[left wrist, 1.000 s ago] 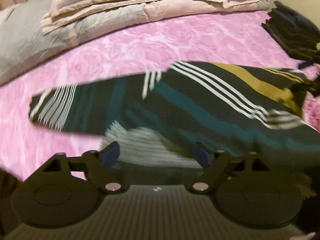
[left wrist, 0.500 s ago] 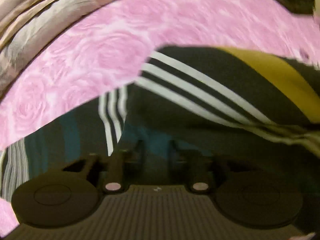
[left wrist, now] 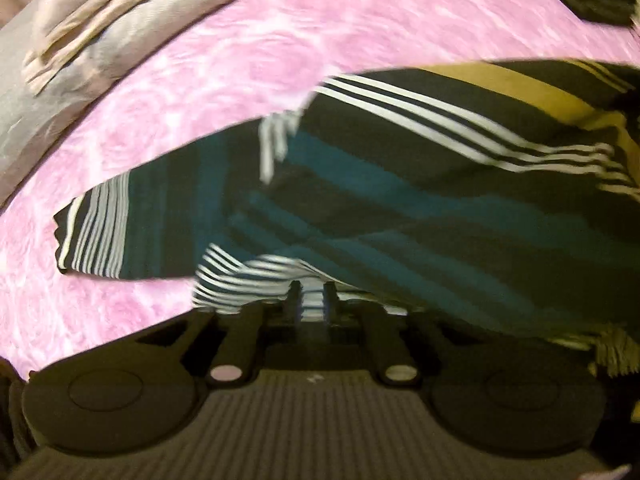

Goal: Fold clothes

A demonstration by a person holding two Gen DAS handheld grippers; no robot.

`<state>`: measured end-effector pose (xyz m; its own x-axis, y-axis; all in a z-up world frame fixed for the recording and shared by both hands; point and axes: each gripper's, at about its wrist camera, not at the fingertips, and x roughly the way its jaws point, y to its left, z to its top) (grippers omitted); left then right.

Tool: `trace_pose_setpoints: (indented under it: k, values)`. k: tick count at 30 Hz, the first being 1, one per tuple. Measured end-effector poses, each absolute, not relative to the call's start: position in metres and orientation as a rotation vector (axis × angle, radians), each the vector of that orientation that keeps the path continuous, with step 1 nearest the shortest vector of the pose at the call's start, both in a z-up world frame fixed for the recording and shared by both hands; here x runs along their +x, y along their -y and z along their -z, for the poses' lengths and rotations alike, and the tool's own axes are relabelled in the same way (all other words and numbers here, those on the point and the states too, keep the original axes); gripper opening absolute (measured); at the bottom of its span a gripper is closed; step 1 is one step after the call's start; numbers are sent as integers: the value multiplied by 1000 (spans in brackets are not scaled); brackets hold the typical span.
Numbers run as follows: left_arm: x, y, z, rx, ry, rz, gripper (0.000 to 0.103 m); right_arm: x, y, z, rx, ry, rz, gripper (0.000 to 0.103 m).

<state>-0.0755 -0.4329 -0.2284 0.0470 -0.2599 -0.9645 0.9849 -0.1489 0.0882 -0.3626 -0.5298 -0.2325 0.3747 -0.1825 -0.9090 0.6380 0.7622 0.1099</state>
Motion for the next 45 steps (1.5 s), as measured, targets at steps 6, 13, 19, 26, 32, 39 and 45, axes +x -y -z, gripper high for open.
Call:
trace_pose_setpoints:
  k: [6,13,19,26,32,39,45]
  values:
    - [-26,440,257,1012,-984,1349,59,-361,550,222,478,-1079,726,13]
    - [6,422,312,947,-1049,1313,70,-261,551,221,338,-987,575,91]
    - [-15,381,294,842,-1003,1451,4,-116,568,282,215,-1046,325,91]
    - [-52,285,215,630,-1020,1632,3,-43,582,341,290,-1230,177,81]
    - [-51,270,174,547,-967,1603,0,-50,566,299,323,-1195,149,20]
    - [-4,292,94,442,-736,1528,0,-59,564,103,191,-775,186,20]
    - [-9,290,48,401,-648,1561,0,-103,520,-49,33,-382,241,20]
